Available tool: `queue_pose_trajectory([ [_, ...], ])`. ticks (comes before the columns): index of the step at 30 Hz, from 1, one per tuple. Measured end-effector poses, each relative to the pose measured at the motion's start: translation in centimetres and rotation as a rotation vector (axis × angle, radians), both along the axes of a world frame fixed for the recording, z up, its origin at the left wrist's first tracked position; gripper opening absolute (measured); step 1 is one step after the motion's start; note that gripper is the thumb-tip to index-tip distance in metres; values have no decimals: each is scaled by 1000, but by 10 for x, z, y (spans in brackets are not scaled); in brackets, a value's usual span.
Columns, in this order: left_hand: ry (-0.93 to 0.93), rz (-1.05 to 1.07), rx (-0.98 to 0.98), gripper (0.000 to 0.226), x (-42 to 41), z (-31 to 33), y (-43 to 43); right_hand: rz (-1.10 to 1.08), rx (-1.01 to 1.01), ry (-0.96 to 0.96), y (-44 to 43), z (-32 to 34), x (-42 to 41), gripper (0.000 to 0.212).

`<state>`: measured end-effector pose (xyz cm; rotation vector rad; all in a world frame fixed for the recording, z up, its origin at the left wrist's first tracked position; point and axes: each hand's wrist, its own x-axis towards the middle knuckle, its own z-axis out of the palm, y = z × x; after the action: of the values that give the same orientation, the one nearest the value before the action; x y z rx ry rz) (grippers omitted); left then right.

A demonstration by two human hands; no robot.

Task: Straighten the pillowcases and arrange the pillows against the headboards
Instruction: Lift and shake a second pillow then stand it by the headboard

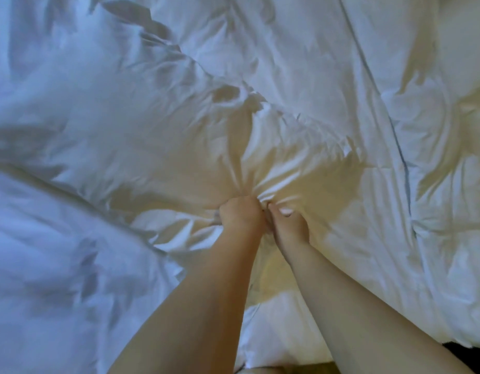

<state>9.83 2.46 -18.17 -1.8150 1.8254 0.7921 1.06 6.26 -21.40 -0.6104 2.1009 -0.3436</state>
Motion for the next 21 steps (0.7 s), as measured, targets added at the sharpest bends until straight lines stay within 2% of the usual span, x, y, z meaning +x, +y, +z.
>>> queue_pose_trajectory([
  [4,88,-56,19,31,-4,16,-1,-123,-27,50,-5,14,-1,33],
  [9,213,21,-41,25,-20,58,-14,-134,-231,58,-21,58,-19,30],
  [13,355,124,-106,39,-56,117,-21,-115,-388,101,-40,121,-63,22],
  [15,470,211,-128,40,-81,150,-19,-102,-496,128,-44,159,-87,25],
  [17,676,351,-135,41,-109,187,-12,-63,-620,159,-46,202,-116,26],
  [19,860,470,-168,41,-136,230,-2,14,-782,193,-45,250,-145,27],
  [21,968,527,-237,40,-164,277,10,106,-945,222,-41,303,-173,22],
])
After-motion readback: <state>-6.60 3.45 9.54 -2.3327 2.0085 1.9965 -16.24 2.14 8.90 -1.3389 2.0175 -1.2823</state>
